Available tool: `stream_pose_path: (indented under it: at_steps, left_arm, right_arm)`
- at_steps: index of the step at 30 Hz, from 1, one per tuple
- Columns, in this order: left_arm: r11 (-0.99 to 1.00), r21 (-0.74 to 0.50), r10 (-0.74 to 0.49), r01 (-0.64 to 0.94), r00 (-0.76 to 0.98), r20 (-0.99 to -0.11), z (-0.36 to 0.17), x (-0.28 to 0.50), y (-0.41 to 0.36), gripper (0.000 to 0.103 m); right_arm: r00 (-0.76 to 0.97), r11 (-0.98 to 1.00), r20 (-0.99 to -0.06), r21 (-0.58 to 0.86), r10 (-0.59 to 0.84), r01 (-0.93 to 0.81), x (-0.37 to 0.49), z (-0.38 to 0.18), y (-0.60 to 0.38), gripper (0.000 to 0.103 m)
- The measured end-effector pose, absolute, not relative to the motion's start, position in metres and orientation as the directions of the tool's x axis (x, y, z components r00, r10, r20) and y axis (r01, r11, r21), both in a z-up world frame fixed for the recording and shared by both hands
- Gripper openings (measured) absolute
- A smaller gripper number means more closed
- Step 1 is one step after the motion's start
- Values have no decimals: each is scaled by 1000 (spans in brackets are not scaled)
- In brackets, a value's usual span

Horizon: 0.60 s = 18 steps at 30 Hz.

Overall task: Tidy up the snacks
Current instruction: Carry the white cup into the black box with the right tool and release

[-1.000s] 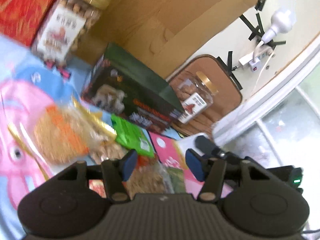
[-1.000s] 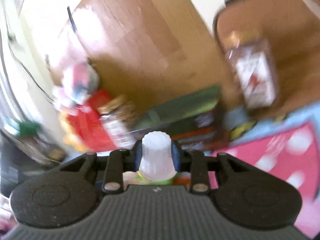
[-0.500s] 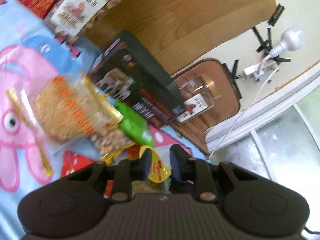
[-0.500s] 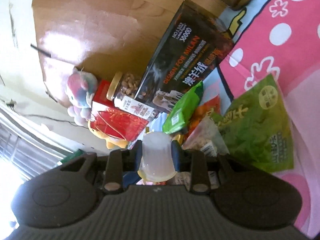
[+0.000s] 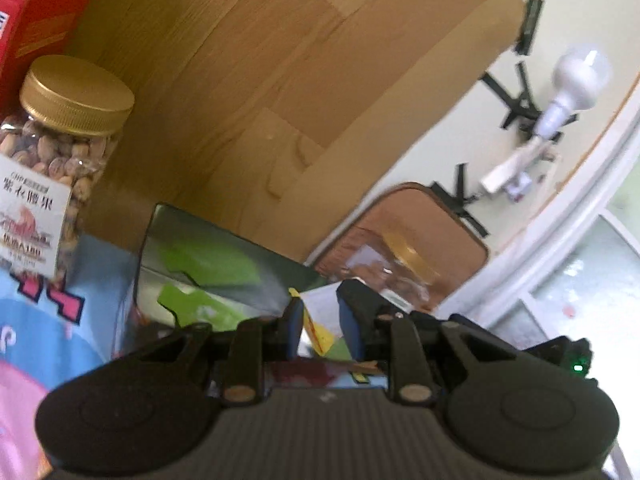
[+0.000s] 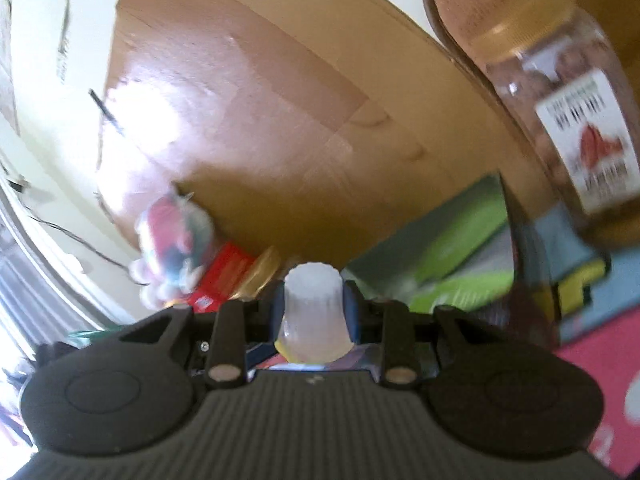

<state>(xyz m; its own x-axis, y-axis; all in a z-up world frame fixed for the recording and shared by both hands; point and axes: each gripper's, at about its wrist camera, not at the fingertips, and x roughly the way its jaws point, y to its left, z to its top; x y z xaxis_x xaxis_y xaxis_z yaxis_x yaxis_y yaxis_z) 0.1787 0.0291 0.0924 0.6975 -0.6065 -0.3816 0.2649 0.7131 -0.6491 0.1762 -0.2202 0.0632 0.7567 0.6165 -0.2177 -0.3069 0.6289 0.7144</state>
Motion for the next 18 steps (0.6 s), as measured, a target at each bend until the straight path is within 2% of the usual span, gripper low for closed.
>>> stream_pose_path:
  at_steps: [4, 5, 6, 8, 10, 12, 16, 18]
  left_arm:
    - [760, -620, -550, 195, 702, -453, 75, 195, 25, 24]
    - [762, -621, -545, 182, 699, -463, 73, 195, 26, 26]
    - [752, -636, -552, 176, 694, -461, 70, 193, 29, 28]
    - [731, -657, -567, 182, 698, -437, 69, 182, 38, 29]
    - [727, -657, -573, 198, 702, -423, 71, 166, 46, 31]
    - [724, -658, -594, 207, 672, -442, 68, 152, 50, 32]
    - [749, -637, -604, 182, 583, -544, 51, 146, 39, 32]
    - [754, -636, -608, 165, 541, -581, 41, 151, 32, 33]
  right_arm:
    - [788, 764, -311, 577, 532, -288, 192, 58, -200, 38]
    - [793, 794, -335, 540, 508, -280, 193, 57, -196, 42]
    - [803, 815, -346, 511, 485, -273, 190, 57, -195, 52]
    - [837, 827, -309, 498, 452, -262, 176, 58, -201, 57]
    - [853, 820, -264, 501, 450, -278, 155, 60, -209, 57]
    - [838, 802, -257, 515, 481, -302, 138, 59, -217, 57]
    - [727, 783, -399, 542, 559, -305, 121, 30, -217, 52]
    - [685, 784, -468, 567, 559, -253, 127, 13, -216, 41]
